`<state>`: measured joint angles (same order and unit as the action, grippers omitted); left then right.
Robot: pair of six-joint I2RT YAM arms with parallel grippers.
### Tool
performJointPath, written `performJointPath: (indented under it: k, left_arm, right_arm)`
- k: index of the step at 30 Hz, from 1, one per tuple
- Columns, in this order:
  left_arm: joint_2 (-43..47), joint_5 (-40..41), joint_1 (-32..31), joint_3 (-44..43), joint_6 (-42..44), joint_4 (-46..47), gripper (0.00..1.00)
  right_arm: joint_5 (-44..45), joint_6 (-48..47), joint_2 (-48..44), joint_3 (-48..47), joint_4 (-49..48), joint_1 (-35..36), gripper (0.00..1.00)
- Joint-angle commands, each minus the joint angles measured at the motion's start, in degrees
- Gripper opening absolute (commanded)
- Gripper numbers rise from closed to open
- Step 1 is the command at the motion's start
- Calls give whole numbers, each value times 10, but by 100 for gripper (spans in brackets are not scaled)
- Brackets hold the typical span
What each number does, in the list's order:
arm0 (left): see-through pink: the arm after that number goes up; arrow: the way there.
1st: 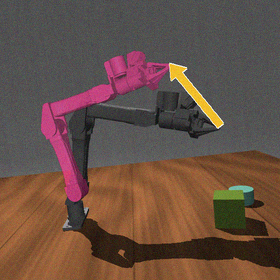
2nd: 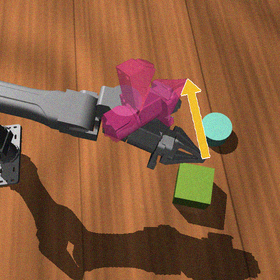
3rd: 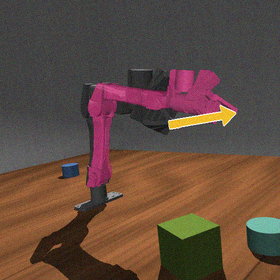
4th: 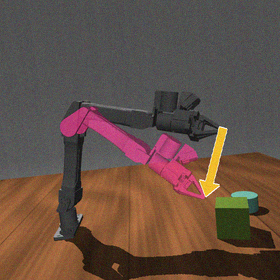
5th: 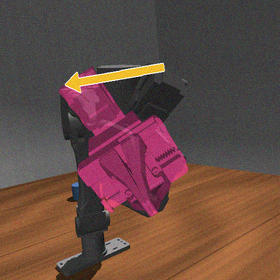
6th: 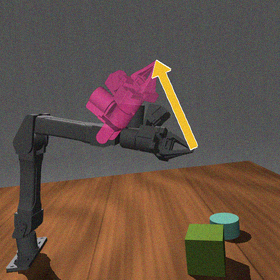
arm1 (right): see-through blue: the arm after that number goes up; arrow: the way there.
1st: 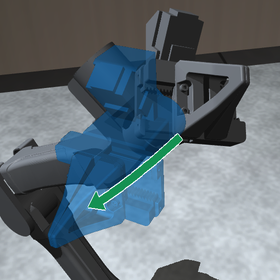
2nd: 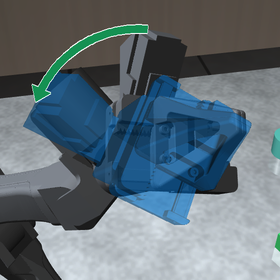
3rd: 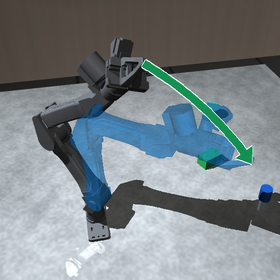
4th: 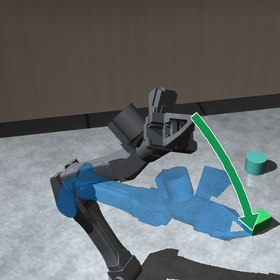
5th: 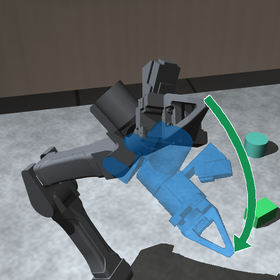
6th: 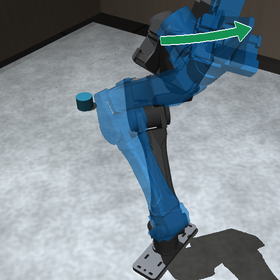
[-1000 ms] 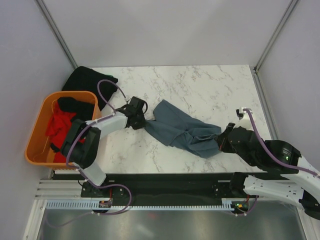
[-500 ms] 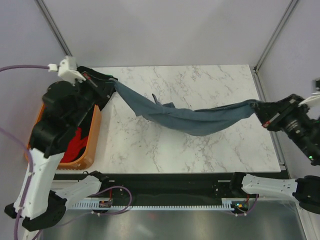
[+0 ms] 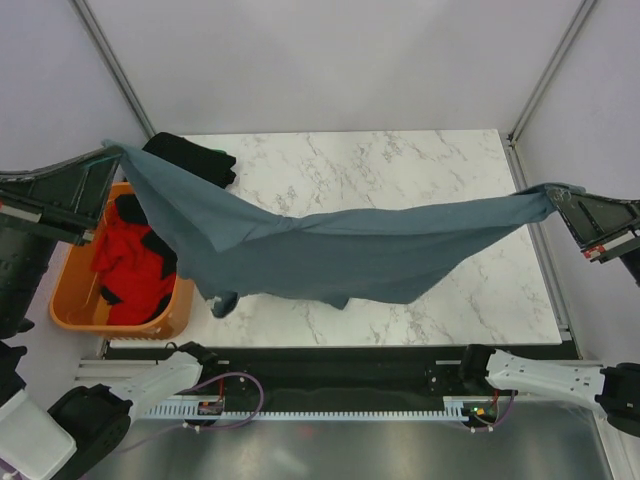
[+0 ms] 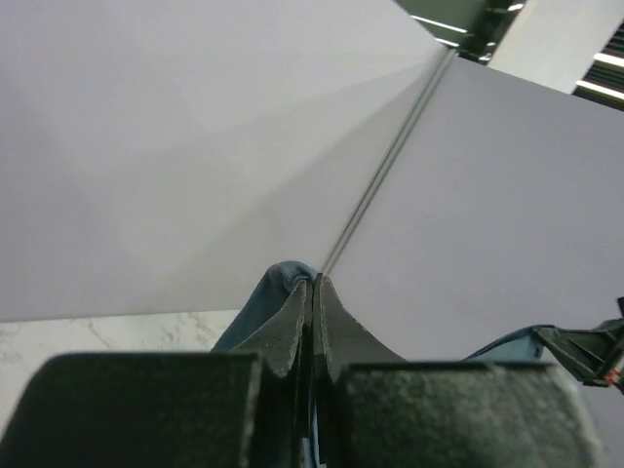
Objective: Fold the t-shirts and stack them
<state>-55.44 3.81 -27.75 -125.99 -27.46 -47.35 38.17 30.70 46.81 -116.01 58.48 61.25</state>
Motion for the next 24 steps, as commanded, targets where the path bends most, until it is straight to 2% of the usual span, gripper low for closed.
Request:
performJointPath:
  k: [1, 7, 11, 19, 22, 24]
  left_arm:
    - [-10, -60, 0, -36, 36, 48, 2]
    - [-3, -115, 1, -59, 21, 84, 2]
    - [9, -136, 1, -59, 25, 122, 2]
    - [-5, -165, 1, -51, 49, 190, 2]
    - [-25, -154, 2, -44, 58, 211, 2]
    - [-54, -130, 1, -39, 62, 214, 2]
  right_arm:
    - [-10, 42, -29, 42, -103, -3, 0]
    - [-85, 68, -24, 38, -122, -11, 0]
    - [-114, 53, -43, 25, -146, -56, 0]
    - [-104, -36, -89, 13, -203, -234, 0]
    - [-80, -50, -71, 21, -184, -258, 1]
    - [-32, -47, -35, 26, -157, -258, 1]
